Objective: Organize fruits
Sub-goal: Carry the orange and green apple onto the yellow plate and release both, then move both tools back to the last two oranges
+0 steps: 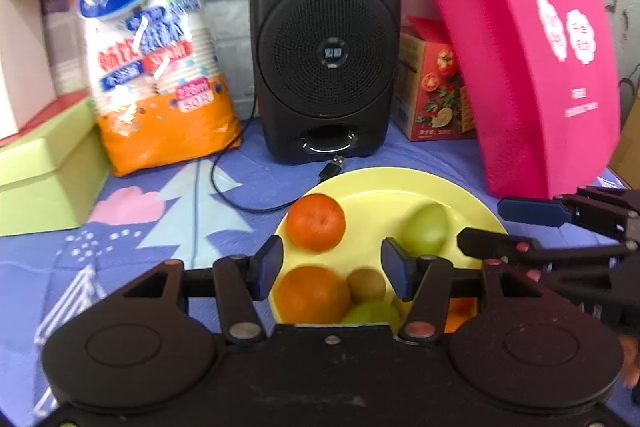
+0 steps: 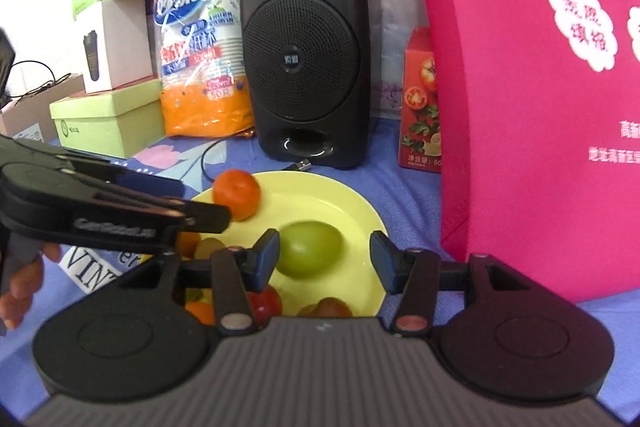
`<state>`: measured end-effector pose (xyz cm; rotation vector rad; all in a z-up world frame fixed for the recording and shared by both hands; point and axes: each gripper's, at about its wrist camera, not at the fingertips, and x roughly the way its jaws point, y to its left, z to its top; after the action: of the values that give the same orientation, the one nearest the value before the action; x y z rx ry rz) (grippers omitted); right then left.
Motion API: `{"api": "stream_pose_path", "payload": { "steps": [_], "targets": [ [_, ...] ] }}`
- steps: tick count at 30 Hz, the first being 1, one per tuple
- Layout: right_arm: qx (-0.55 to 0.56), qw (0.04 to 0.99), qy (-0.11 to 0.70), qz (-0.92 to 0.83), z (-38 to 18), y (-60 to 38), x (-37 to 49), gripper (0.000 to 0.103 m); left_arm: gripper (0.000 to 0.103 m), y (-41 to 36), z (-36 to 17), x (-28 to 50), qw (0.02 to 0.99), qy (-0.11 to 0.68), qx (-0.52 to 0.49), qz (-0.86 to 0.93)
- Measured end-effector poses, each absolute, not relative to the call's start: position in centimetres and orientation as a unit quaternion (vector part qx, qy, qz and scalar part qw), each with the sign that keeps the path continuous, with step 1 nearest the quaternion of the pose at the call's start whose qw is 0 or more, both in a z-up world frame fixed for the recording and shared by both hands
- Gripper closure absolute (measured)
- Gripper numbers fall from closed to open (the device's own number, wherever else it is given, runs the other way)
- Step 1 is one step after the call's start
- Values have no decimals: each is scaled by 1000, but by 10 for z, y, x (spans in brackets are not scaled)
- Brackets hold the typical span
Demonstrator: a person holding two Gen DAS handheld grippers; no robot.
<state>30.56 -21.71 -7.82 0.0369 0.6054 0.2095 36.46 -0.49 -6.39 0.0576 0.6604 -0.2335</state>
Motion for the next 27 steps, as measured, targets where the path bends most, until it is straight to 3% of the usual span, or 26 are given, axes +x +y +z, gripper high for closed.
{"api": "stream_pose_path", "payload": {
  "steps": [8, 16, 27],
  "targets": [
    [10, 945, 297, 137, -68, -217, 250, 54, 48, 23, -55, 287, 949, 291, 21, -117],
    [-9, 923, 326, 203, -79, -186, 200, 54, 48, 38, -81, 225, 950, 299, 41, -84],
    [-78, 900, 350, 245, -94, -146, 170, 54, 50, 23, -109, 230, 935, 330, 64, -109]
  ]
}}
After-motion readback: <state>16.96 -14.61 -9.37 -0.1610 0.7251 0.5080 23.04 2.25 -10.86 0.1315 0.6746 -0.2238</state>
